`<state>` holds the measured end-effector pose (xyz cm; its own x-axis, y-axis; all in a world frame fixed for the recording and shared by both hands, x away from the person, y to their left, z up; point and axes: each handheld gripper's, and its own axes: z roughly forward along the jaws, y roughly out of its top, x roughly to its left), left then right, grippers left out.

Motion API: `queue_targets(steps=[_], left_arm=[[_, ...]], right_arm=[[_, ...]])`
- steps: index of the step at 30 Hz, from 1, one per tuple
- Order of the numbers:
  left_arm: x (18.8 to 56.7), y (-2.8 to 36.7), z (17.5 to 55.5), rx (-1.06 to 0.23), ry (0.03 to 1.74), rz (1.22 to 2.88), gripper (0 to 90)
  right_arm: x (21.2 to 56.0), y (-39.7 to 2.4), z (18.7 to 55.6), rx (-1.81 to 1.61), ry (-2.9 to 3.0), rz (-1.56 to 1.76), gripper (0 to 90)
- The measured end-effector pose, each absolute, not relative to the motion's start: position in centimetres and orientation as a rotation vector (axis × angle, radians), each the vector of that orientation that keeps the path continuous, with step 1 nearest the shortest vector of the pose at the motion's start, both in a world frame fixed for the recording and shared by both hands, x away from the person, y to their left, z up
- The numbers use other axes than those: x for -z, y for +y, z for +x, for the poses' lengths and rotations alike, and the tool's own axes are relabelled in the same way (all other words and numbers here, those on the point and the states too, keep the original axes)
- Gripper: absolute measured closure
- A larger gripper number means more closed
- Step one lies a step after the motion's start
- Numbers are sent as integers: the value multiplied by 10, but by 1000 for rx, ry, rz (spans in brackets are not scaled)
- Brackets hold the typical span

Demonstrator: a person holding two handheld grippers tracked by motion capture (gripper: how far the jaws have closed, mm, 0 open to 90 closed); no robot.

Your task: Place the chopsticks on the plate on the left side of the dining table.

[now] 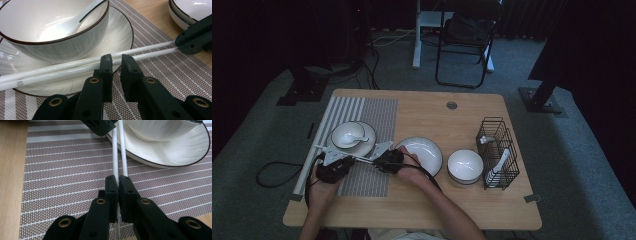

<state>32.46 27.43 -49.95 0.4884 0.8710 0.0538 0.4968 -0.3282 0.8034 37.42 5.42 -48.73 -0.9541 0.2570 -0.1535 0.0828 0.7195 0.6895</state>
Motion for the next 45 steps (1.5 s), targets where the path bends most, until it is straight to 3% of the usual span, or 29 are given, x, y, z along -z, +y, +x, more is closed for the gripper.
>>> queue_targets(steps=[4,13,22,45], left_arm=[[500,274,326,-638,1129,1988,806],[501,274,328,-636,1143,1982,806],[501,270,330,-631,1139,1977,805],[500,266,332,-626,1141,1961,803]], right_arm=[[487,54,373,-1062,2688,269,850],[473,38,371,-1074,2646,282,719],[472,27,377,-1064,2646,326,690],[488,37,379,-901,2642,284,815]])
